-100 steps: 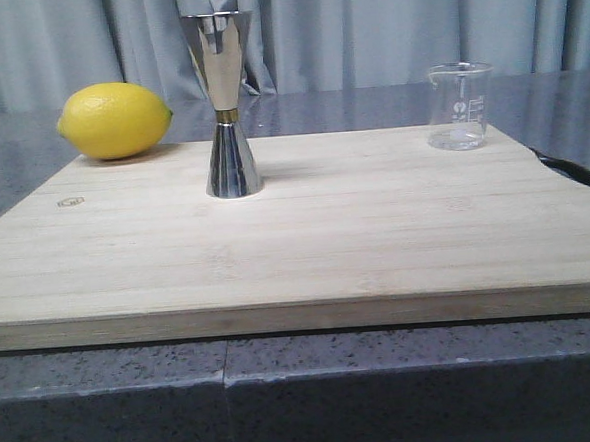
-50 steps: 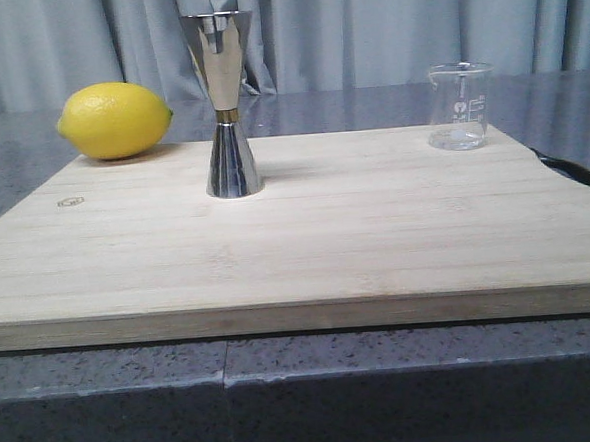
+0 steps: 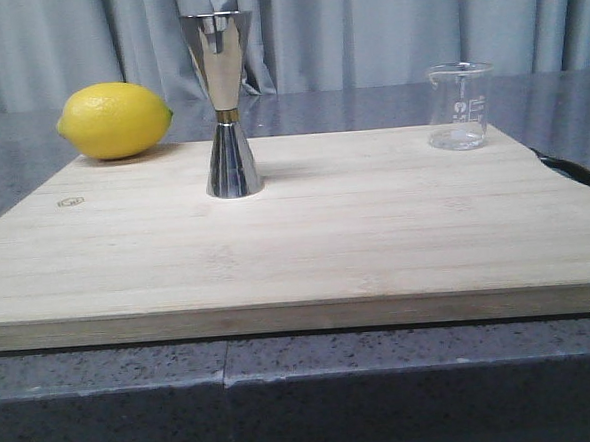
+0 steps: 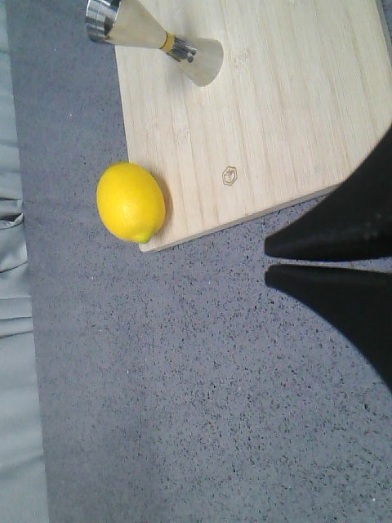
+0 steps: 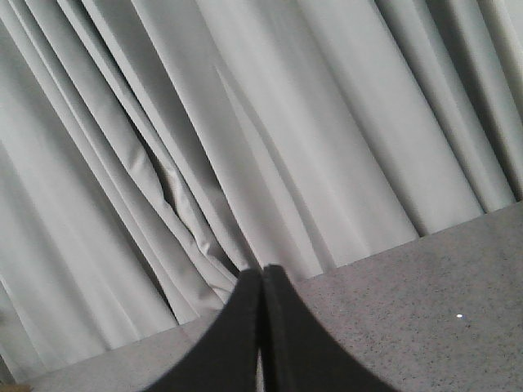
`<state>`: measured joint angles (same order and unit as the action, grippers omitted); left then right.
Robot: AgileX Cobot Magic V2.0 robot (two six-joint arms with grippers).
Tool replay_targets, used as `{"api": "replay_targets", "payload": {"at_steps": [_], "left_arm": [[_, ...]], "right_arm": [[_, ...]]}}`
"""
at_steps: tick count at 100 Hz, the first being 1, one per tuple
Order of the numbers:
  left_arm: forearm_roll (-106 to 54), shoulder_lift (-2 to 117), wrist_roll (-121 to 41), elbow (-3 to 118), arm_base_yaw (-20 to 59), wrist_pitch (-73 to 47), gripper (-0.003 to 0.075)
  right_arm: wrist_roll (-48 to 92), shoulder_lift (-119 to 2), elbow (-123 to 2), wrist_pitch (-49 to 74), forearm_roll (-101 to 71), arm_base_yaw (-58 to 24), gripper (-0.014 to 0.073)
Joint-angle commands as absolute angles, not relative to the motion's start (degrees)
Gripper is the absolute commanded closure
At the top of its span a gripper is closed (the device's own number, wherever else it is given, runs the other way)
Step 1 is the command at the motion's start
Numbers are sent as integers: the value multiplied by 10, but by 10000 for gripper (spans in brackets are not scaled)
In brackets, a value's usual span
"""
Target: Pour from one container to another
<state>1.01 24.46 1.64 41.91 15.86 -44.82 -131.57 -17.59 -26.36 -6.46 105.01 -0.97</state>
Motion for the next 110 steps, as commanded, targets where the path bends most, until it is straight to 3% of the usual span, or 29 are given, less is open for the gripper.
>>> {"api": "replay_targets", "payload": {"at_steps": [1,22,49,69,80,110], "left_arm": [[10,249,23,435,163,-400,739],[32,191,23,368,138,-328,739],[37,22,23,157,68,-159,739],[33,-18,23,36,63,-47,739],[14,-18,23,-6,63,32,739],[-20,-18,-26,-5,63,50,739]], "right_arm": [[-1313,-180,-278,-44,1076,-10,664],[-1313,-180,-278,-43,1076,-10,664],[-1313,-180,-278,-45,1076,-10,664],[-1313,-180,-278,-45,1076,-10,664],[-1313,-180,-278,-45,1076,-10,664],[-1313,-180,-278,-45,1076,-10,664]]}}
